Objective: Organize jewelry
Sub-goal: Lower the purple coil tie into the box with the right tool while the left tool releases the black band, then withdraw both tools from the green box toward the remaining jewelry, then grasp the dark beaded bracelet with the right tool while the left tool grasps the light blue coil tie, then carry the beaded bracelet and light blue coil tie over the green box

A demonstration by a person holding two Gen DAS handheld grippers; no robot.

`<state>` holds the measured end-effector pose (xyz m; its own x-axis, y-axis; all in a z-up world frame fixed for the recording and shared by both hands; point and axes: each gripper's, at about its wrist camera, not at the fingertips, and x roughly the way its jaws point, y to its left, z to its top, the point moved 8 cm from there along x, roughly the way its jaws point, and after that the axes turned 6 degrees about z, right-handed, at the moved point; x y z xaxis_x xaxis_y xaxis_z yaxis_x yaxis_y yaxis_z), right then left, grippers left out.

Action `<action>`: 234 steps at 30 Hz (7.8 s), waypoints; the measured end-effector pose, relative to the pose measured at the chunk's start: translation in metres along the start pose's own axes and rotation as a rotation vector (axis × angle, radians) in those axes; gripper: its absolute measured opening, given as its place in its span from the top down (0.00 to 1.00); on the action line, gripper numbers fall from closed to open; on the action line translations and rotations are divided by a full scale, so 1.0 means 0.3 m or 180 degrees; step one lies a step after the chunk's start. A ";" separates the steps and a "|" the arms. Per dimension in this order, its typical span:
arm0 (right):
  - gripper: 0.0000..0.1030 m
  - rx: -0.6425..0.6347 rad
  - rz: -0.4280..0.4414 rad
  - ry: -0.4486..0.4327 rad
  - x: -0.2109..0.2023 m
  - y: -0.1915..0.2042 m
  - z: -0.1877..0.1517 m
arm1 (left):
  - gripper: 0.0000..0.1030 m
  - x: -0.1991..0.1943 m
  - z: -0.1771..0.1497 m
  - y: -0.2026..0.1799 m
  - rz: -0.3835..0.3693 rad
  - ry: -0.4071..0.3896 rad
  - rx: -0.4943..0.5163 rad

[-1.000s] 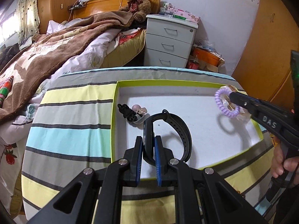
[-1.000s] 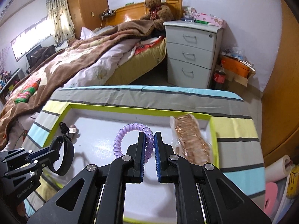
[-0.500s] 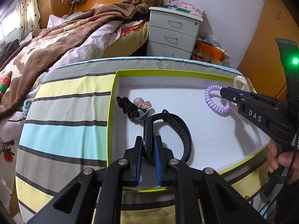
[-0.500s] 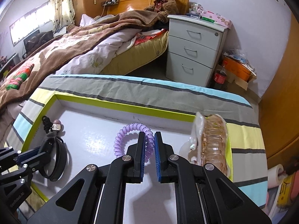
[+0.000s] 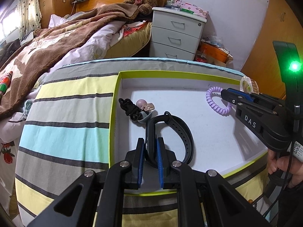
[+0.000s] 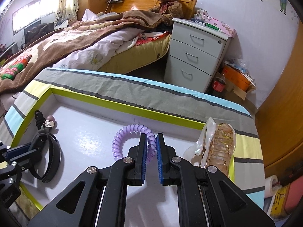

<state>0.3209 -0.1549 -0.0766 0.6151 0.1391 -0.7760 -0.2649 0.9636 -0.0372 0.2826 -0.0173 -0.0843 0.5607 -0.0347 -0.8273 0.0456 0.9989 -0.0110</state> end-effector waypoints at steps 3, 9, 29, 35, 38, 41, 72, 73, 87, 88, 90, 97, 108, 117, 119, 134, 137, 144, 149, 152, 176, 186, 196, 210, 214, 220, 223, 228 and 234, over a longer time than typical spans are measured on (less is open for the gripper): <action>0.90 -0.0028 -0.0017 0.0000 0.001 0.003 0.000 | 0.87 -0.001 0.000 0.000 -0.0007 0.0007 -0.0009; 0.89 -0.0062 -0.0031 0.0005 0.000 0.006 -0.001 | 0.84 -0.004 0.000 0.001 -0.0027 0.0005 -0.0017; 0.72 -0.0030 -0.0010 -0.0156 -0.063 0.011 0.011 | 0.61 -0.036 0.010 -0.003 -0.0051 -0.0057 -0.0054; 0.71 -0.0010 0.0012 -0.0251 -0.124 0.024 0.014 | 0.60 -0.083 0.006 -0.008 -0.0067 -0.0130 -0.0036; 0.71 0.0002 0.0016 -0.0299 -0.160 0.030 0.010 | 0.59 -0.116 0.002 -0.012 -0.0077 -0.0175 -0.0025; 0.71 0.0020 0.0023 -0.0348 -0.199 0.034 0.006 | 0.58 -0.156 -0.005 -0.014 -0.0086 -0.0229 -0.0023; 0.71 0.0315 0.0306 -0.0511 -0.493 0.097 -0.339 | 0.54 -0.409 -0.220 0.072 -0.0161 -0.0488 -0.0088; 0.70 0.0317 0.0331 -0.0488 -0.491 0.097 -0.354 | 0.53 -0.409 -0.228 0.072 -0.0168 -0.0482 -0.0082; 0.48 0.0361 0.0682 -0.0169 -0.443 0.139 -0.504 | 0.52 -0.397 -0.332 0.086 -0.0281 -0.0376 -0.0083; 0.48 0.0337 0.0701 -0.0160 -0.441 0.146 -0.509 | 0.51 -0.395 -0.336 0.087 -0.0284 -0.0368 -0.0087; 0.48 0.0289 0.0703 -0.0113 -0.430 0.158 -0.518 | 0.51 -0.391 -0.346 0.088 -0.0293 -0.0351 -0.0089; 0.48 0.0235 0.0658 -0.0016 -0.396 0.167 -0.521 | 0.51 -0.386 -0.360 0.085 -0.0305 -0.0319 -0.0083; 0.48 0.0231 0.0677 0.0042 -0.379 0.175 -0.517 | 0.51 -0.369 -0.366 0.087 -0.0288 -0.0265 -0.0101; 0.72 0.0160 0.0802 0.0040 -0.384 0.205 -0.517 | 0.51 -0.361 -0.364 0.074 -0.0267 -0.0241 -0.0086; 0.74 0.0114 0.0772 0.0060 -0.383 0.214 -0.520 | 0.51 -0.360 -0.365 0.074 -0.0268 -0.0236 -0.0086; 0.97 0.0146 0.0665 -0.0043 -0.411 0.196 -0.526 | 0.51 -0.345 -0.368 0.051 -0.0248 -0.0173 -0.0033; 0.97 0.0185 0.0657 -0.0070 -0.423 0.178 -0.529 | 0.51 -0.333 -0.365 0.034 -0.0284 -0.0146 -0.0007; 0.97 0.0312 0.0614 -0.0182 -0.462 0.124 -0.538 | 0.51 -0.298 -0.355 -0.025 -0.0360 -0.0059 0.0081; 0.97 0.0442 0.0584 -0.0279 -0.498 0.076 -0.549 | 0.51 -0.285 -0.342 -0.079 -0.0337 -0.0049 0.0195; 0.97 0.0494 0.0567 -0.0330 -0.519 0.052 -0.554 | 0.51 -0.272 -0.330 -0.103 -0.0312 -0.0047 0.0237; 0.97 0.0613 0.0569 -0.0479 -0.562 0.002 -0.562 | 0.85 -0.219 -0.337 -0.186 0.0027 -0.0023 0.0627; 0.97 0.0605 0.0538 -0.0501 -0.577 0.003 -0.548 | 0.90 -0.240 -0.307 -0.160 -0.0064 -0.0115 0.0520; 0.97 0.0566 0.0525 -0.0555 -0.601 0.027 -0.512 | 0.90 -0.288 -0.279 -0.123 -0.0195 -0.0217 0.0382; 0.97 0.0485 0.0559 -0.0665 -0.620 0.066 -0.367 | 0.90 -0.366 -0.160 -0.028 -0.0224 -0.0420 0.0168; 0.97 0.0462 0.0579 -0.0673 -0.607 0.080 -0.316 | 0.90 -0.367 -0.105 -0.008 -0.0219 -0.0454 0.0126; 0.97 0.0436 0.0613 -0.0660 -0.565 0.100 -0.234 | 0.90 -0.355 -0.024 0.015 -0.0224 -0.0483 0.0088; 0.97 0.0442 0.0646 -0.0641 -0.534 0.109 -0.197 | 0.90 -0.344 0.019 0.025 -0.0243 -0.0492 0.0068; 0.97 0.0462 0.0653 -0.0612 -0.479 0.114 -0.146 | 0.90 -0.310 0.098 0.035 -0.0243 -0.0503 0.0037; 0.97 0.0509 0.0667 -0.0492 -0.388 0.115 -0.121 | 0.90 -0.240 0.162 0.032 -0.0289 -0.0452 0.0015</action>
<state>0.2130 -0.1462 -0.0104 0.6685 0.3599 -0.6508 -0.2852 0.9323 0.2226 0.2828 -0.0069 0.0025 0.6652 -0.1293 -0.7354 0.1050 0.9913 -0.0793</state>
